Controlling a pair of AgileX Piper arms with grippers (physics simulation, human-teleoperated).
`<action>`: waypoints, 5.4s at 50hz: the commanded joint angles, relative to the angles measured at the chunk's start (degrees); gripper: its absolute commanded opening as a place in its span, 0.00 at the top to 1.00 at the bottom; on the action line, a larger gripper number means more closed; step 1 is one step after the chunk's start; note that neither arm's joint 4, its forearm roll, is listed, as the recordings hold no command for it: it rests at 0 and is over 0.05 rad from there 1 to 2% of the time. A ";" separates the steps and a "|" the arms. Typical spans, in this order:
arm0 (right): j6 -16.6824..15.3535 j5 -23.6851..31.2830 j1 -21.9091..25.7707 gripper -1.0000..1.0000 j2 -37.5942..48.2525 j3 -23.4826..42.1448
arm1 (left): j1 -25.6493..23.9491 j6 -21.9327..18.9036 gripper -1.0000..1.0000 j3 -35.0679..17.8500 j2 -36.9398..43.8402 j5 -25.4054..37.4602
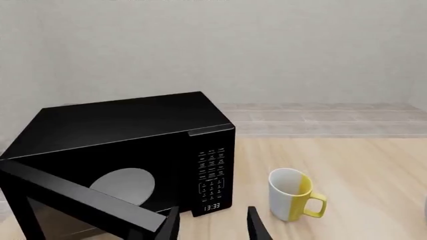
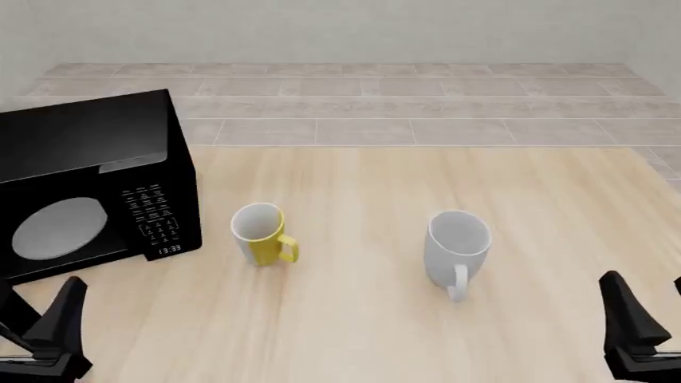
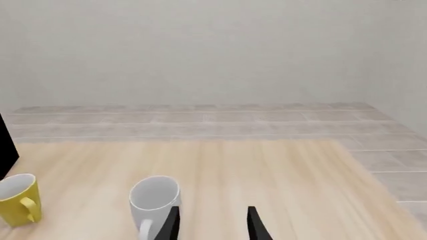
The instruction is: Put the yellow and white mug to the front of the white mug.
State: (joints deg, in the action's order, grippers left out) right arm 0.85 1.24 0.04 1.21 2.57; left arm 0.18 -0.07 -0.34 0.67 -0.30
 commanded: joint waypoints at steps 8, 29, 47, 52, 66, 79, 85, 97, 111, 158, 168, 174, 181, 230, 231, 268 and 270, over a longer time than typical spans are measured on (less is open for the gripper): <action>-1.97 4.74 5.57 0.00 12.67 15.95 | -0.11 0.09 0.00 -0.09 -0.22 0.40; -14.26 11.61 22.55 0.00 39.17 36.75 | -0.08 0.02 0.00 0.21 0.52 -0.63; -24.78 23.11 29.37 0.00 54.62 57.27 | -0.06 0.01 0.00 -0.06 0.10 0.03; -26.76 26.30 31.42 0.00 58.02 61.32 | -0.05 0.01 0.00 0.01 0.21 -0.15; -29.61 35.81 36.24 0.00 68.33 70.33 | -0.02 0.02 0.00 0.11 0.17 -0.19; -25.42 42.54 40.14 0.00 76.05 76.78 | 0.00 0.01 0.00 -0.19 -0.15 0.40; -25.96 42.93 40.39 0.00 77.67 76.90 | 0.00 0.03 0.00 -0.29 -0.13 0.51; -23.69 41.24 43.97 0.00 82.30 77.39 | -0.01 0.00 0.00 -0.29 -0.14 0.51; -21.77 39.04 47.28 0.00 86.77 77.07 | 0.00 0.01 0.00 -0.29 -0.15 0.51; -19.73 32.37 47.53 0.00 96.92 73.60 | 0.00 0.02 0.00 -0.29 -0.15 0.51; -20.46 31.30 46.89 0.00 98.97 74.16 | 0.01 0.02 0.00 -0.29 -0.17 0.51; -20.12 30.72 46.85 0.00 100.46 75.04 | 0.01 0.03 0.00 -0.29 -0.14 0.51; -19.98 30.15 46.56 0.00 102.42 76.46 | 0.00 0.01 0.00 -0.29 -0.13 0.51; -17.89 24.70 45.31 0.00 113.37 79.33 | 0.00 0.02 0.00 -0.29 -0.14 0.51; -18.00 24.59 45.27 0.00 113.63 79.41 | 0.00 0.04 0.00 -0.29 -0.15 0.51; -16.71 22.08 45.24 0.00 118.35 79.17 | 0.01 0.03 0.00 -0.29 -0.14 0.51; -16.62 21.91 45.22 0.00 118.48 79.06 | -0.02 0.03 0.00 -0.29 -0.16 0.51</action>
State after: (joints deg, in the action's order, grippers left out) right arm -16.06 23.62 45.31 118.80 81.85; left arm 0.37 -0.04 -0.70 0.64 0.15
